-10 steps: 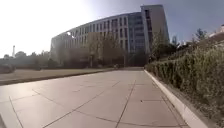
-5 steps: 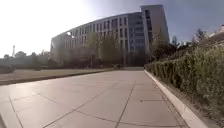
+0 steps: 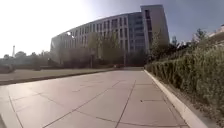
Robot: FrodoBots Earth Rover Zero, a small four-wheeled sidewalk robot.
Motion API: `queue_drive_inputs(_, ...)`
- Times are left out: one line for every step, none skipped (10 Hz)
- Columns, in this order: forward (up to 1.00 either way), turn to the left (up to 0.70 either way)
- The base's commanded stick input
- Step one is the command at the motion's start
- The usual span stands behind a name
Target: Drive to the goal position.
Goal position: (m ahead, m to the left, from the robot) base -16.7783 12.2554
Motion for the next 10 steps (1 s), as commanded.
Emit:
queue_drive_inputs(0.04,0.0)
queue_drive_inputs(0.04,0.0)
queue_drive_inputs(0.04,0.0)
queue_drive_inputs(0.04,0.0)
queue_drive_inputs(0.04,0.0)
queue_drive_inputs(0.04,0.0)
queue_drive_inputs(0.04,0.0)
queue_drive_inputs(0.04,0.0)
queue_drive_inputs(0.04,0.0)
queue_drive_inputs(0.04,0.0)
